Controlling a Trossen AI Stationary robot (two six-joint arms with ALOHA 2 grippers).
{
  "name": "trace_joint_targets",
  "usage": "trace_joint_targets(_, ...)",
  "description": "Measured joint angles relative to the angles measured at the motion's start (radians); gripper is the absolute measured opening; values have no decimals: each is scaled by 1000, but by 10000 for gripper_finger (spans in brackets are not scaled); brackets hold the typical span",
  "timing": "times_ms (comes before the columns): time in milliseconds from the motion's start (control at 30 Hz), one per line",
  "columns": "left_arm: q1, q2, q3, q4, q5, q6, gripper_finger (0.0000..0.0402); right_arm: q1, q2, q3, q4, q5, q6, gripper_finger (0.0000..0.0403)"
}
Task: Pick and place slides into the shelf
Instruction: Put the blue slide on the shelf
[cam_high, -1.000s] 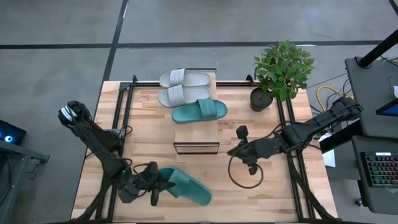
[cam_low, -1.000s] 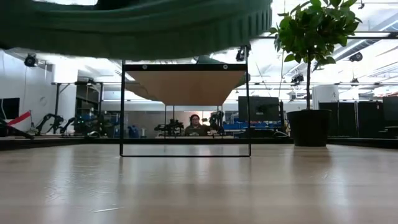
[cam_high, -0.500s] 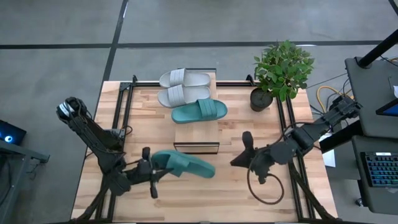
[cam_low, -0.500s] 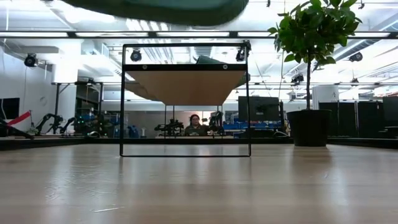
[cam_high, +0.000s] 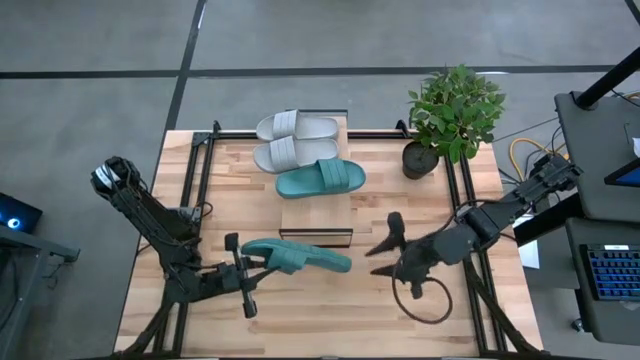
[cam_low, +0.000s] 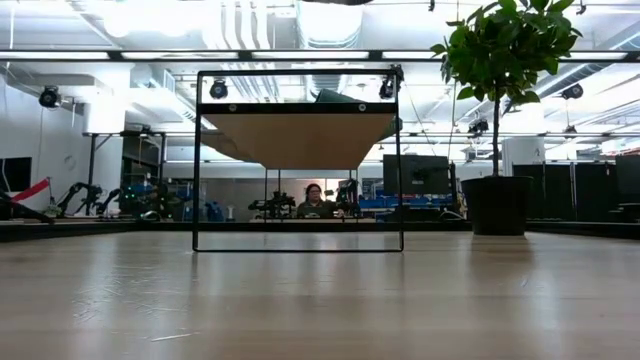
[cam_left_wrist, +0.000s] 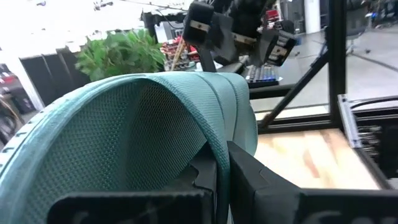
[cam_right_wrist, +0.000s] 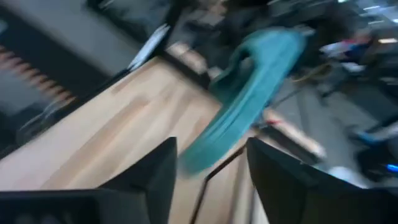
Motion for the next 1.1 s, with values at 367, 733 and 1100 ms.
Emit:
trace_joint_targets(367, 74, -3, 0, 88, 0, 249, 0, -188, 0, -2, 59, -97, 109, 244)
trace_joint_targets(733, 129, -2, 21, 96, 9, 330, 0, -246, 44, 0, 56, -230, 96, 246)
trace_joint_targets(1100, 160, 21, 47, 99, 76, 381, 0, -276, 56, 0, 84, -130, 31, 248)
